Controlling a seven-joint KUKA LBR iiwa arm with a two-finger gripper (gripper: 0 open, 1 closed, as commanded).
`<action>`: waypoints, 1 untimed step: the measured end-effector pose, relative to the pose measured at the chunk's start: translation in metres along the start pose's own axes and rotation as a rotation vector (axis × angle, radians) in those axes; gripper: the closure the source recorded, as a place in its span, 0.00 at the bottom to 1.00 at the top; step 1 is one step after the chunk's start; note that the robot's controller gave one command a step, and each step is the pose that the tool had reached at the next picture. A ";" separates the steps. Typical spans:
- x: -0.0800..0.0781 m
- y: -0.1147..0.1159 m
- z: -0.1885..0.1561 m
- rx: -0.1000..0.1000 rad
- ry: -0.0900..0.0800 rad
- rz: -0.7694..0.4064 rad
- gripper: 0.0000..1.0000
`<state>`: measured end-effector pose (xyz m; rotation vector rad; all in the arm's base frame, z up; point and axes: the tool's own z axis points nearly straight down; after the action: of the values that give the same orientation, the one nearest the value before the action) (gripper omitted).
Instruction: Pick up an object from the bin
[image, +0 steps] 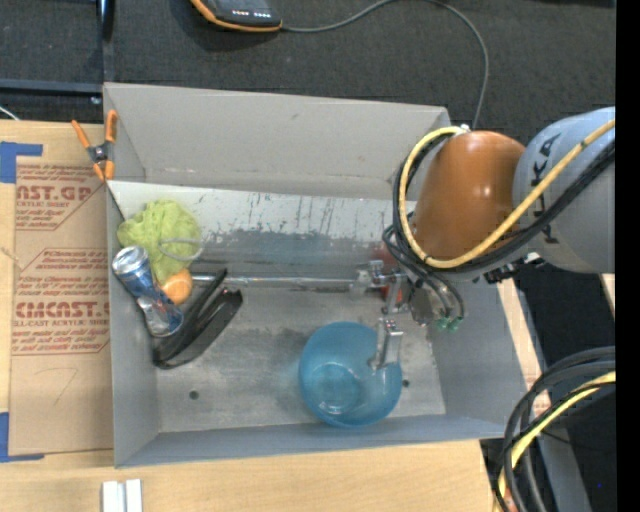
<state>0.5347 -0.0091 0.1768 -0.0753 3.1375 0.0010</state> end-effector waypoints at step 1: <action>-0.024 -0.008 0.016 0.003 -0.013 -0.063 0.00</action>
Offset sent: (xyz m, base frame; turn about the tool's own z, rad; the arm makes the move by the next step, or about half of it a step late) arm -0.0337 0.0335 -0.0834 -0.1195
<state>0.5588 -0.0161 0.1606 -0.1738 3.1200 -0.0040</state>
